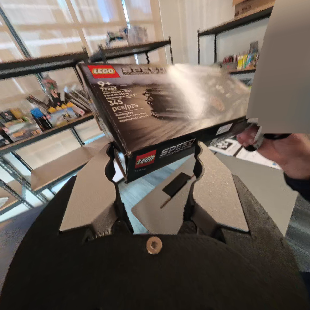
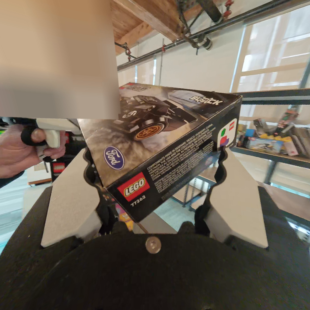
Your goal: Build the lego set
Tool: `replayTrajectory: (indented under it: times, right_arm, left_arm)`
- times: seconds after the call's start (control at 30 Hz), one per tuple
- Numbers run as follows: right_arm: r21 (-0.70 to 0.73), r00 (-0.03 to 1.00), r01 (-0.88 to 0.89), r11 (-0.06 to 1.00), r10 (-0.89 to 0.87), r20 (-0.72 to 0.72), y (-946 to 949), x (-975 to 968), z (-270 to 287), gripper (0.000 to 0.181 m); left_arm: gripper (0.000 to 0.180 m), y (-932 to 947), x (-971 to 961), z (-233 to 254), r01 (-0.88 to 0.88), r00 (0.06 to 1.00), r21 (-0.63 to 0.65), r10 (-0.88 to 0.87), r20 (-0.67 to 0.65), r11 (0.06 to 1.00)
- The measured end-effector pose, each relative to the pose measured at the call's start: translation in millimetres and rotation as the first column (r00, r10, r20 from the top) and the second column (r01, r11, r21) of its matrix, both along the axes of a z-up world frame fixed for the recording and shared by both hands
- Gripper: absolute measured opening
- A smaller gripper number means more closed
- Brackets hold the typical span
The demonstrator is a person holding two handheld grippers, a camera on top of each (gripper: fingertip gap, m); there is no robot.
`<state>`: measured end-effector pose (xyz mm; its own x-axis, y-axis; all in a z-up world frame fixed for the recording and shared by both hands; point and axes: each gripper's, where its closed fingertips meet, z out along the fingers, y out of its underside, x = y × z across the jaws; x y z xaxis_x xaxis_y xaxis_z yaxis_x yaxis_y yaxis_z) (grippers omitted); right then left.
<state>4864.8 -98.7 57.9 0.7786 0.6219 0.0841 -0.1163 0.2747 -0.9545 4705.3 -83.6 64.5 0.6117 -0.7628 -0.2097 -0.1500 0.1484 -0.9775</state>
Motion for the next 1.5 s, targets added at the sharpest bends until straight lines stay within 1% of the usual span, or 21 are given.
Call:
replayTrajectory:
  times: [0.07, 0.17, 0.3, 0.4, 0.47, 0.5, 0.57, 0.63, 0.7, 0.77, 0.83, 0.87, 0.97, 1.07, 1.17, 1.2, 1.3, 1.33, 1.4, 1.43, 1.5]
  right_arm:
    - [-0.028, 0.999, 0.037, 0.999, -0.037, -0.007, -6, 41, -20, 0.145]
    - [-0.069, 0.993, 0.117, 0.991, -0.116, 0.021, -15, 91, -55, 0.148]
    - [-0.198, 0.980, 0.197, 0.960, -0.194, 0.032, -21, 140, -120, 0.149]
    - [-0.266, 0.967, 0.254, 0.930, -0.251, 0.044, -22, 157, -172, 0.149]
    - [-0.321, 0.958, 0.286, 0.903, -0.277, 0.072, -21, 161, -210, 0.149]
    - [-0.359, 0.957, 0.287, 0.888, -0.279, 0.075, -20, 162, -231, 0.148]
    - [-0.425, 0.957, 0.284, 0.860, -0.278, 0.077, -20, 162, -274, 0.146]
    - [-0.524, 0.961, 0.266, 0.809, -0.265, 0.078, -19, 161, -324, 0.146]
    - [-0.595, 0.963, 0.253, 0.763, -0.255, 0.083, -19, 156, -373, 0.146]
    - [-0.671, 0.967, 0.232, 0.704, -0.243, 0.079, -20, 150, -420, 0.146]
    - [-0.727, 0.971, 0.212, 0.653, -0.227, 0.079, -20, 142, -460, 0.147]
    - [-0.752, 0.974, 0.201, 0.628, -0.213, 0.083, -20, 138, -478, 0.147]
    - [-0.806, 0.976, 0.216, 0.551, -0.155, 0.155, -21, 132, -537, 0.145]
    - [-0.848, 0.981, 0.194, 0.493, -0.101, 0.166, -21, 128, -582, 0.140]
    - [-0.875, 0.967, 0.226, 0.427, 0.006, 0.253, -29, 123, -624, 0.138]
    - [-0.889, 0.967, 0.222, 0.400, 0.028, 0.254, -31, 123, -634, 0.137]
    - [-0.903, 0.971, 0.208, 0.375, 0.029, 0.236, -40, 123, -643, 0.121]
    - [-0.907, 0.969, 0.217, 0.360, 0.029, 0.244, -46, 126, -647, 0.121]
    - [-0.920, 0.969, 0.228, 0.320, 0.013, 0.245, -62, 130, -655, 0.111]
    - [-0.934, 0.973, 0.224, 0.279, -0.013, 0.229, -71, 133, -661, 0.108]
    - [-0.964, 0.977, 0.212, 0.162, -0.033, 0.210, -93, 133, -678, 0.103]
  left_arm:
    - [0.102, 0, 46, -40, 0.006, 0.999, -0.066, -0.009, -0.051, 0.998]
    - [0.097, -5, 99, -87, 0.086, 0.996, -0.168, -0.087, 0.002, 0.982]
    - [0.100, -5, 152, -160, 0.192, 0.980, -0.341, -0.197, 0.019, 0.920]
    - [0.097, 1, 171, -216, 0.230, 0.970, -0.415, -0.242, 0.024, 0.880]
    - [0.096, 5, 177, -261, 0.237, 0.963, -0.500, -0.268, 0.011, 0.833]
    - [0.098, 8, 178, -279, 0.246, 0.962, -0.533, -0.271, 0.032, 0.810]
    - [0.098, 10, 178, -321, 0.233, 0.959, -0.588, -0.284, 0.007, 0.774]
    - [0.099, 12, 176, -357, 0.225, 0.958, -0.622, -0.288, -0.002, 0.750]
    - [0.100, 13, 171, -398, 0.196, 0.953, -0.647, -0.298, -0.050, 0.737]
    - [0.099, 14, 165, -439, 0.171, 0.955, -0.702, -0.291, -0.053, 0.691]
    - [0.097, 11, 157, -486, 0.124, 0.956, -0.769, -0.282, -0.075, 0.627]
    - [0.101, 8, 153, -506, 0.105, 0.959, -0.795, -0.273, -0.078, 0.597]
    - [0.099, -4, 140, -558, 0.055, 0.941, -0.813, -0.302, -0.152, 0.579]
    - [0.097, -22, 127, -606, 0.003, 0.925, -0.862, -0.330, -0.190, 0.506]
    - [0.101, -49, 116, -651, -0.051, 0.883, -0.901, -0.402, -0.242, 0.431]
    - [0.099, -60, 111, -663, -0.062, 0.865, -0.913, -0.435, -0.251, 0.404]
    - [0.089, -85, 100, -684, -0.104, 0.852, -0.951, -0.467, -0.237, 0.292]
    - [0.087, -91, 98, -687, -0.111, 0.852, -0.956, -0.469, -0.233, 0.272]
    - [0.087, -98, 90, -697, -0.155, 0.845, -0.956, -0.467, -0.260, 0.251]
    - [0.086, -100, 86, -700, -0.173, 0.852, -0.957, -0.453, -0.263, 0.231]
    - [0.072, -106, 83, -702, -0.193, 0.879, -0.970, -0.414, -0.238, 0.149]
